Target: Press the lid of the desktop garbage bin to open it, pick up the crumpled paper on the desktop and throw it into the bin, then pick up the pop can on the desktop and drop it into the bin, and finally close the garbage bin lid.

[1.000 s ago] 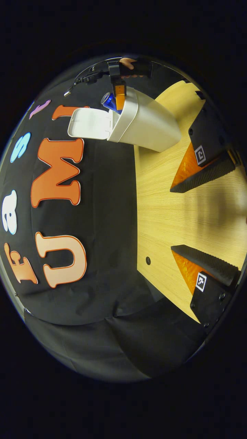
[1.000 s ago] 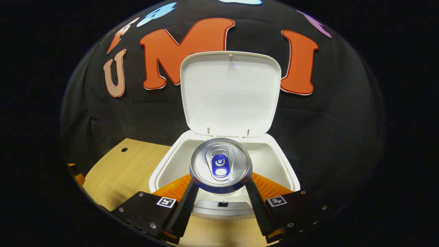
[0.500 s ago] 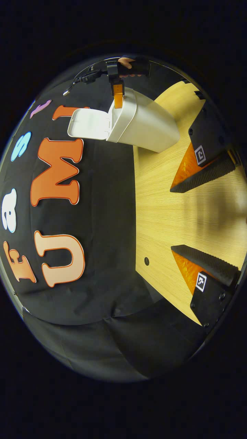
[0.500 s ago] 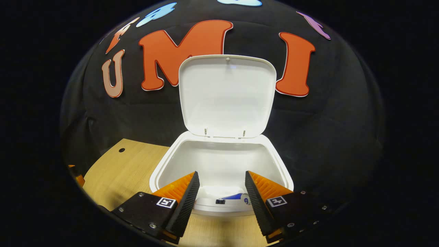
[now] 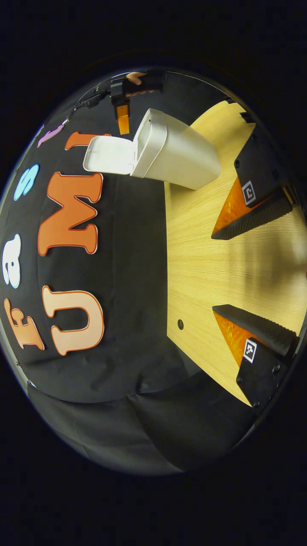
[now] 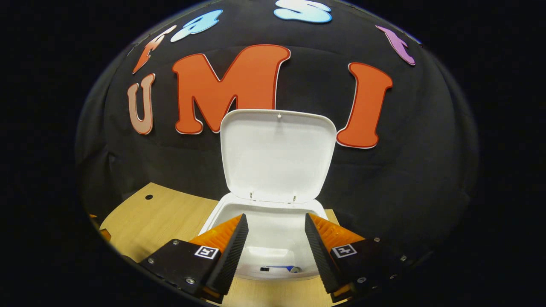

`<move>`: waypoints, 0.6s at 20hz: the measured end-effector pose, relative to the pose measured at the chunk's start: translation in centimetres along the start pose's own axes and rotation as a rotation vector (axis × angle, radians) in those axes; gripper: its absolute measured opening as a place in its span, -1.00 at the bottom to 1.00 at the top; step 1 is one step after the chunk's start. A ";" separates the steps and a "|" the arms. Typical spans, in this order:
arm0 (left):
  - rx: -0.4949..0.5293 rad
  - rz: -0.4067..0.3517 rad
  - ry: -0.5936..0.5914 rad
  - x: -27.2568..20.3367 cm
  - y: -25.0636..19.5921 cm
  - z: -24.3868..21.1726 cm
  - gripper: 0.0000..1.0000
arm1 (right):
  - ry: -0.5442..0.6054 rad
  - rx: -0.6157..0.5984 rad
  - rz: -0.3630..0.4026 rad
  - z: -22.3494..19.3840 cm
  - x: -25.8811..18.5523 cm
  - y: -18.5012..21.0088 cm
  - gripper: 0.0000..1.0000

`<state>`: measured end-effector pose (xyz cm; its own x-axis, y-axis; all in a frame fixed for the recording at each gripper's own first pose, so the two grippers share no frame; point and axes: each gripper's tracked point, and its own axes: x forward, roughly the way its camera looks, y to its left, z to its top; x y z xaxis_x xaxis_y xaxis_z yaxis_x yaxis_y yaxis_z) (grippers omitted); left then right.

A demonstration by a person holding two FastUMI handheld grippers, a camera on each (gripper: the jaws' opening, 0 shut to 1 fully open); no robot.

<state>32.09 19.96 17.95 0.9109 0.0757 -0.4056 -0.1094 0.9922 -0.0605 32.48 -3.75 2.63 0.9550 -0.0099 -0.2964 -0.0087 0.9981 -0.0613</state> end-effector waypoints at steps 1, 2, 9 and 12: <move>0.000 -0.002 -0.001 -0.1 -0.1 0.0 0.95 | -0.013 -0.009 0.000 0.7 -0.2 -0.1 0.63; 0.001 -0.003 -0.001 -0.2 0.0 0.0 0.94 | -0.025 -0.020 -0.008 1.5 -0.3 -0.2 0.63; -0.005 -0.003 0.000 -0.7 1.1 -0.6 0.95 | -0.112 -0.066 -0.019 8.5 -0.7 -0.2 0.62; -0.007 0.002 -0.003 -1.0 1.8 -0.7 0.95 | -0.160 -0.066 -0.027 11.7 -0.7 -0.2 0.62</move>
<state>30.69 21.63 17.62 0.9118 0.0780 -0.4031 -0.1141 0.9912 -0.0664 35.32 -3.20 14.04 0.9901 -0.0215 -0.1387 0.0032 0.9914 -0.1308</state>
